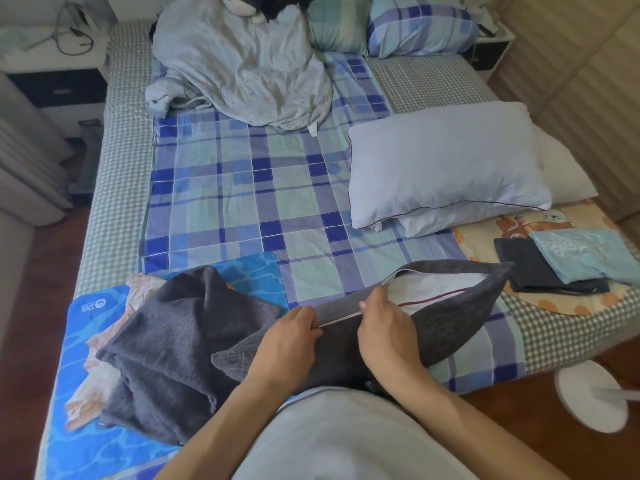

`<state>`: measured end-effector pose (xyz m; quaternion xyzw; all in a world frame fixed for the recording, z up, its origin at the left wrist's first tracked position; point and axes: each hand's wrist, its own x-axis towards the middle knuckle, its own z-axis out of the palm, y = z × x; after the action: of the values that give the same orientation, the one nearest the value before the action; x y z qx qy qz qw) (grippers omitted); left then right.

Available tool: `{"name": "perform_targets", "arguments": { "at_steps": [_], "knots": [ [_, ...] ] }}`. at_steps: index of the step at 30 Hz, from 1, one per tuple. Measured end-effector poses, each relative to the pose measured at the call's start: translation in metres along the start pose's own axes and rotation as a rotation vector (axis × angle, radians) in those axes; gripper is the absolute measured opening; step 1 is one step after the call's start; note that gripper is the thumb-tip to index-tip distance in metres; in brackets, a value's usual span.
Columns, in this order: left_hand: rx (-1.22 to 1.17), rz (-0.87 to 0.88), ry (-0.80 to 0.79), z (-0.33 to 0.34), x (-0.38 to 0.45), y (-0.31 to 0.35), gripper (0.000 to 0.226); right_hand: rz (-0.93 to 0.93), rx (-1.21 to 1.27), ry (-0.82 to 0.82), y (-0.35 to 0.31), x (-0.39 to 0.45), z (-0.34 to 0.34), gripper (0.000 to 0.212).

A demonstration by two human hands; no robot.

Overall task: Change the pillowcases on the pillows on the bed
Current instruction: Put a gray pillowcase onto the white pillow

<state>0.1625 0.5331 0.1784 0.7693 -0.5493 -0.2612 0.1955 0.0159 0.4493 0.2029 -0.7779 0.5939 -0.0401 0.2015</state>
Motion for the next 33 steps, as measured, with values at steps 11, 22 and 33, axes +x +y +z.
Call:
{"name": "perform_targets", "arguments": {
  "at_steps": [11, 22, 33],
  "knots": [
    [0.170, -0.055, -0.132, -0.011, 0.008, -0.006, 0.011, 0.126, -0.257, 0.348, 0.069, 0.030, -0.034, 0.009],
    [0.344, 0.392, -0.066, 0.080, 0.065, 0.104, 0.016, -0.009, -0.106, 0.207, 0.083, 0.034, -0.042, 0.017],
    [0.446, 0.043, -0.031, 0.114, 0.084, 0.132, 0.026, -0.301, -0.146, 0.172, 0.133, 0.086, -0.044, 0.011]
  ]
}}
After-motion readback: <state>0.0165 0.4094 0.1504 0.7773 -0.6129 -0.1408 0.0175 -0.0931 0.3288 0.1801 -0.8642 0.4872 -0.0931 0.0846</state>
